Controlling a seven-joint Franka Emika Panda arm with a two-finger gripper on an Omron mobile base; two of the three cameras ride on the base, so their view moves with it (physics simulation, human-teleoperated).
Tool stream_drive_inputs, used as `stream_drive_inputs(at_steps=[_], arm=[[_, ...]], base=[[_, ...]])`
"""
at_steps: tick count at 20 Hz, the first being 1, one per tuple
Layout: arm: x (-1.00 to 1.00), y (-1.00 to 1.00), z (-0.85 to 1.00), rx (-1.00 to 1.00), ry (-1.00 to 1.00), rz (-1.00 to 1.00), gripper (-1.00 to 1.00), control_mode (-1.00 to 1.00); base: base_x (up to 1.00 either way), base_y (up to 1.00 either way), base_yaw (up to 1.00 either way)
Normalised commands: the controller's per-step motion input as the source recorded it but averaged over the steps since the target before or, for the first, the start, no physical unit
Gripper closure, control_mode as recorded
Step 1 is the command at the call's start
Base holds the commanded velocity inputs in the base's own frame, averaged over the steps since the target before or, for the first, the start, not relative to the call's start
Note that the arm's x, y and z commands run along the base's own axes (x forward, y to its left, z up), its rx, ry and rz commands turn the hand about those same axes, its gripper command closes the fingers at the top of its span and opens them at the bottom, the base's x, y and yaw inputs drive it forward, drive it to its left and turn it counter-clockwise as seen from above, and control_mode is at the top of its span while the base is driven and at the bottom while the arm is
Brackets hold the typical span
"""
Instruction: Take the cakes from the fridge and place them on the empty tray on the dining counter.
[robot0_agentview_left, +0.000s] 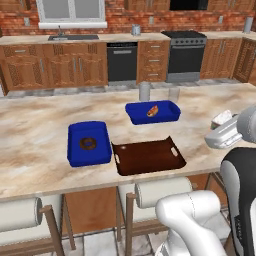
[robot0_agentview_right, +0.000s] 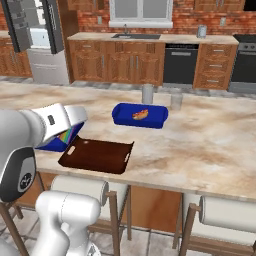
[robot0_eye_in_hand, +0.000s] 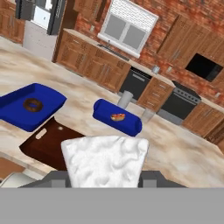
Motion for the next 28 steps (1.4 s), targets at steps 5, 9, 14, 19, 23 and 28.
stream_drive_inputs(at_steps=[5, 9, 14, 19, 23, 28], arm=[[0.0, 0.0, 0.0, 0.0, 0.0, 0.0, 1.0, 1.0], [0.0, 0.0, 0.0, 0.0, 0.0, 0.0, 1.0, 1.0], [0.07, 0.0, -0.03, 0.0, 0.01, 0.0, 1.0, -1.0], [0.3, 0.03, -0.21, 0.0, 0.12, 0.0, 1.0, -1.0], [0.34, 0.26, -0.4, 0.0, 0.27, 0.0, 1.0, -1.0], [0.26, 0.23, -0.52, 0.15, 0.16, 0.0, 1.0, -1.0]], base=[[0.08, 0.0, 0.0], [0.0, 0.0, 0.0], [0.0, 0.0, 0.0], [0.0, 0.0, 0.0], [0.0, 0.0, 0.0], [0.0, 0.0, 0.0]])
